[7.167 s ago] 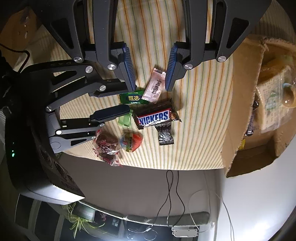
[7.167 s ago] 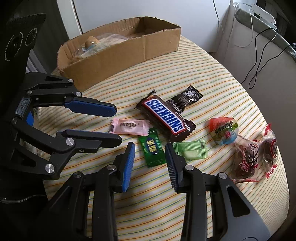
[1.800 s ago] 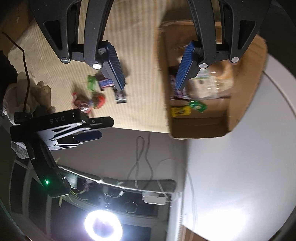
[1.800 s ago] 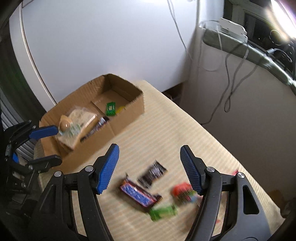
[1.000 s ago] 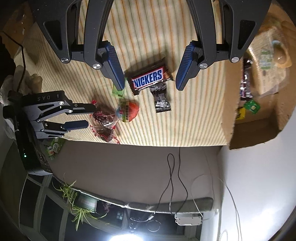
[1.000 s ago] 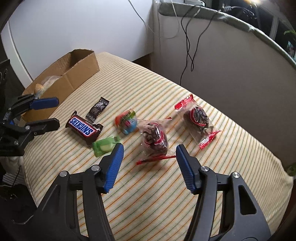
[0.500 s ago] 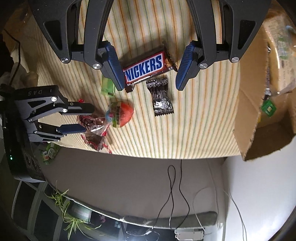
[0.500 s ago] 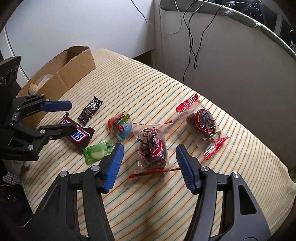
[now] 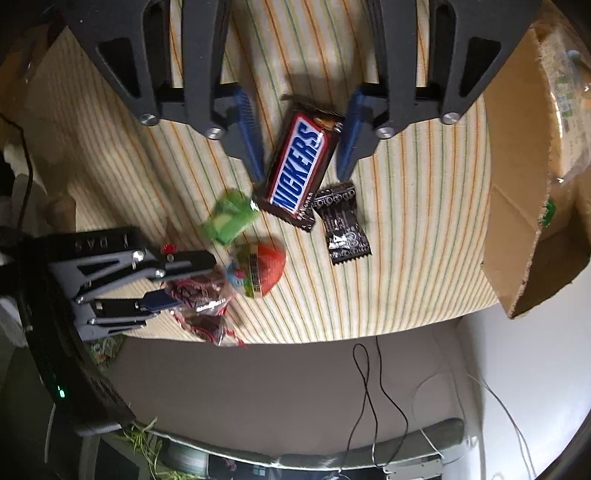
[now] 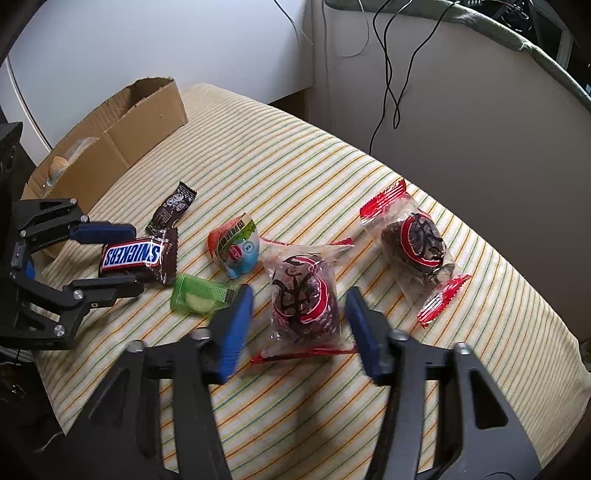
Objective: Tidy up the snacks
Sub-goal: 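Grasp the Snickers bar with the left tool while the right tool grasps the red-wrapped sweet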
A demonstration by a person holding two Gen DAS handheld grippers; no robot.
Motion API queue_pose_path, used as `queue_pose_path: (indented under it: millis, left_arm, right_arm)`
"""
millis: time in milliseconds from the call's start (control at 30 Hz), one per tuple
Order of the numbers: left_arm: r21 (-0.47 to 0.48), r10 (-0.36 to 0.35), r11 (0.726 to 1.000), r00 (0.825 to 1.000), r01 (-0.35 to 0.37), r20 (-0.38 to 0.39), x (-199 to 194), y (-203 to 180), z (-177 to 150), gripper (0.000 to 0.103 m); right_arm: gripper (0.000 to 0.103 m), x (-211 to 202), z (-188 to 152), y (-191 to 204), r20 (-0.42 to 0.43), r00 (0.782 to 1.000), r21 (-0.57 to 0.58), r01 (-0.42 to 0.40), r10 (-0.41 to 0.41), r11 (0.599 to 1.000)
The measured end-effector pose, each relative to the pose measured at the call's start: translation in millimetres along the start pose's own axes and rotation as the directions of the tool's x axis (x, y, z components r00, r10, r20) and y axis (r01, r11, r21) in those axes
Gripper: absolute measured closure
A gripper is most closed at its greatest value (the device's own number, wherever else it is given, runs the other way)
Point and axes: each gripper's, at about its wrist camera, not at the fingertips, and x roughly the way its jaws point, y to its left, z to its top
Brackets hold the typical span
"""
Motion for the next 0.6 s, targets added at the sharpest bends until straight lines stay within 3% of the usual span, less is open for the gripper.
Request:
queue_pose_path:
  millis: [233,600]
  left_arm:
    - [-0.006,0.0,1.0,1.0,0.0,0.011,1,0,-1,0.076]
    - [-0.052,-0.035,0.998,0.998,0.038,0.058,-17,-2,-6,0.076]
  right_arm:
    - [0.068,6,3,-3,-0.008,1.0,0.007,0.006,-0.006,1.0]
    - [0.069,-14,-3,-3,0.025,1.0,0.037,-0.001,0.0,0.999]
